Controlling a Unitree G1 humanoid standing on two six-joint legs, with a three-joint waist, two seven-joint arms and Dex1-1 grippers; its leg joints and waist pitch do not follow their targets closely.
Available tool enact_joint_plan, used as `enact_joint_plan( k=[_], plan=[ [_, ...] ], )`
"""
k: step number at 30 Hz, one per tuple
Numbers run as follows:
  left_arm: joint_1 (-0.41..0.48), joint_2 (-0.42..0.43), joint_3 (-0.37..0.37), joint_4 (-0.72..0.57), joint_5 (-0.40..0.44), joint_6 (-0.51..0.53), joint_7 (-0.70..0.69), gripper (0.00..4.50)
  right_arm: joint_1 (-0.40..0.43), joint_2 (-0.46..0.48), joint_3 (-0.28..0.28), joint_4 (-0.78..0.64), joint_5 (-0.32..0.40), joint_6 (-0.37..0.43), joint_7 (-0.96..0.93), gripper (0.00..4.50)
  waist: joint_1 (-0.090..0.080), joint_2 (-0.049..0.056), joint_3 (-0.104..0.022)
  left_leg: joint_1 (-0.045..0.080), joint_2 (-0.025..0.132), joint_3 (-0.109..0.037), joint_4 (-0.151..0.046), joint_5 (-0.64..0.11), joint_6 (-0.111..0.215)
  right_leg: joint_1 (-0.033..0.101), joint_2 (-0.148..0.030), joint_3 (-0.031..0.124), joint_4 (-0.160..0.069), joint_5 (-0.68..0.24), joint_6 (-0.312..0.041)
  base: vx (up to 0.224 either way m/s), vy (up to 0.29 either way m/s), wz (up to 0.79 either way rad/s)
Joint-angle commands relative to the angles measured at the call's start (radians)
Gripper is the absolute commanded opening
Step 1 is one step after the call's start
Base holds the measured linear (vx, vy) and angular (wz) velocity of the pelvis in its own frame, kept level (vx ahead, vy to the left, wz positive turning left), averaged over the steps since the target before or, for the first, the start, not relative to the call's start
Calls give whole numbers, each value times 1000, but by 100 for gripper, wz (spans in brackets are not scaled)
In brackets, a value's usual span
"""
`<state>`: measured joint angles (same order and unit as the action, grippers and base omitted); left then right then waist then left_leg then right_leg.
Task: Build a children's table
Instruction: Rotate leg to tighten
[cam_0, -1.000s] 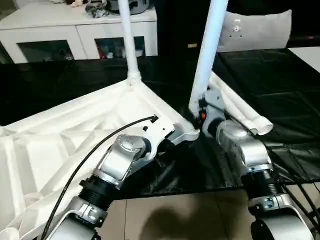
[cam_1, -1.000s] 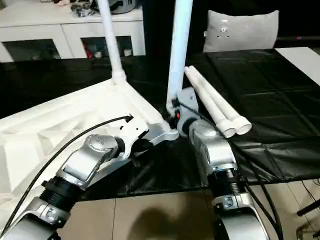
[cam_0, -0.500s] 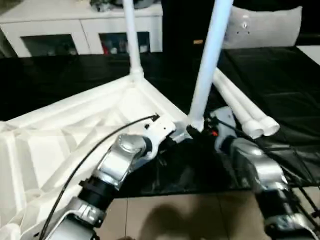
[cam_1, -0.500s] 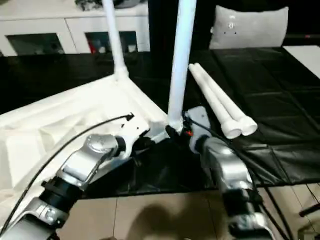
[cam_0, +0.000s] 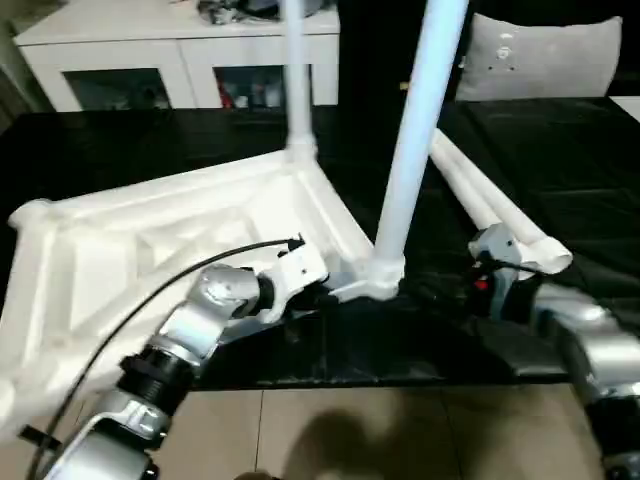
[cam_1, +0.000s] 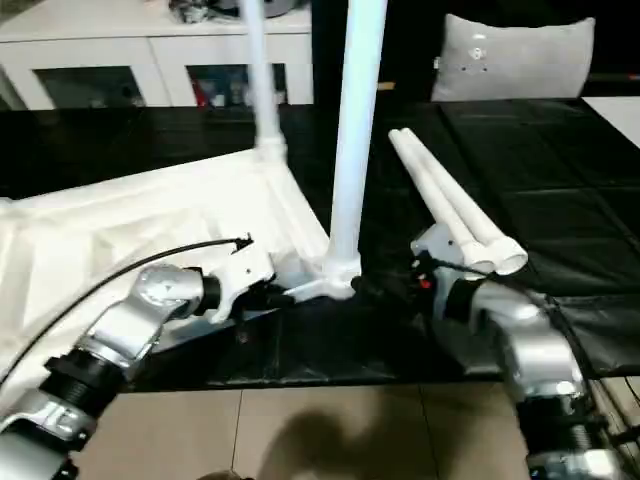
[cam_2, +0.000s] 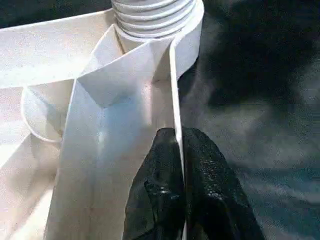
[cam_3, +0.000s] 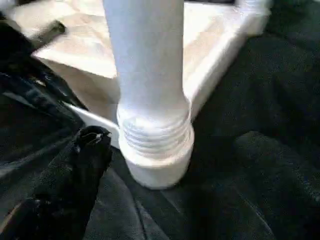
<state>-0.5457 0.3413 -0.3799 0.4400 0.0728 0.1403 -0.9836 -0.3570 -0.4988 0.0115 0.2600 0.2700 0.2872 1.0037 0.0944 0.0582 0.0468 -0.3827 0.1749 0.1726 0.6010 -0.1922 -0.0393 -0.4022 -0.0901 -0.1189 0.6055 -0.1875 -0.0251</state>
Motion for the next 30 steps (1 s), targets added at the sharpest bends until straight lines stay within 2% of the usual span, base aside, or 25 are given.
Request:
enact_joint_plan(
  k=[1, 5, 6, 7, 11, 12, 13, 16, 17, 23, 29, 30],
  plan=[
    [-1, 20, -52, 35, 26, -54, -66, 0, -24, -22, 33, 13, 12, -22, 68, 443, 7, -13, -68, 10, 60, -19, -59, -130, 110, 62, -77, 61, -73, -149, -201, 0, 0, 0],
    [-11, 35, -67, 56, 24, -99, -125, 0, -45, -39, 75, 30, -1, -46, 144, 443, 18, -18, -69, 9, 60, -18, -58, -129, 103, 61, -78, 62, -72, -172, -197, 0, 0, 0],
    [-15, 38, -71, 62, 22, -113, -137, 0, -50, -40, 81, 35, -6, -52, 156, 443, 22, -16, -69, 11, 62, -19, -59, -124, 100, 60, -78, 63, -70, -171, -196, 0, 0, 0],
    [-19, 42, -77, 65, 25, -126, -147, 0, -57, -38, 88, 40, -8, -54, 169, 443, 23, -19, -69, 11, 62, -18, -59, -122, 101, 59, -78, 62, -69, -168, -197, 0, 0, 0],
    [-27, 48, -84, 70, 22, -150, -179, 0, -85, -32, 119, 72, -18, -49, 217, 443, 29, -17, -71, 12, 63, -18, -58, -122, 97, 57, -78, 63, -65, -164, -204, 0, 0, 0],
    [-27, 48, -84, 71, 21, -153, -185, 0, -88, -32, 125, 80, -25, -52, 221, 416, 31, -17, -71, 11, 64, -19, -58, -116, 97, 58, -79, 64, -63, -152, -206, 0, 0, 0],
    [-28, 46, -81, 77, 20, -163, -196, 0, -101, -33, 149, 114, -51, -72, 224, 416, 31, -16, -71, 11, 65, -19, -58, -114, 96, 58, -79, 64, -63, -147, -207, 0, 0, 0],
    [-27, 41, -80, 82, 19, -167, -202, 0, -112, -26, 155, 143, -63, -84, 213, 390, 34, -18, -73, 11, 63, -18, -56, -108, 91, 58, -79, 63, -59, -125, -218, 0, 0, 0],
    [-27, 39, -80, 84, 21, -172, -200, 0, -117, -16, 149, 149, -50, -77, 215, 372, 35, -18, -74, 11, 63, -18, -55, -108, 94, 60, -79, 64, -59, -120, -219, 0, 0, 0],
    [-23, 34, -77, 91, 19, -178, -197, 0, -127, -1, 148, 168, -44, -77, 217, 335, 43, -16, -74, 11, 64, -18, -55, -104, 97, 58, -78, 63, -59, -132, -210, 0, 0, 0],
    [-23, 31, -67, 100, 14, -181, -202, 0, -124, 11, 149, 171, -29, -84, 241, 282, 45, -19, -76, 10, 63, -18, -54, -97, 99, 60, -79, 63, -56, -116, -214, 0, 0, 0],
    [-23, 29, -62, 101, 8, -175, -203, 0, -120, 12, 149, 162, -24, -81, 245, 275, 45, -16, -76, 10, 63, -18, -54, -97, 99, 60, -79, 63, -56, -122, -212, 0, 0, 0]
  ],
)
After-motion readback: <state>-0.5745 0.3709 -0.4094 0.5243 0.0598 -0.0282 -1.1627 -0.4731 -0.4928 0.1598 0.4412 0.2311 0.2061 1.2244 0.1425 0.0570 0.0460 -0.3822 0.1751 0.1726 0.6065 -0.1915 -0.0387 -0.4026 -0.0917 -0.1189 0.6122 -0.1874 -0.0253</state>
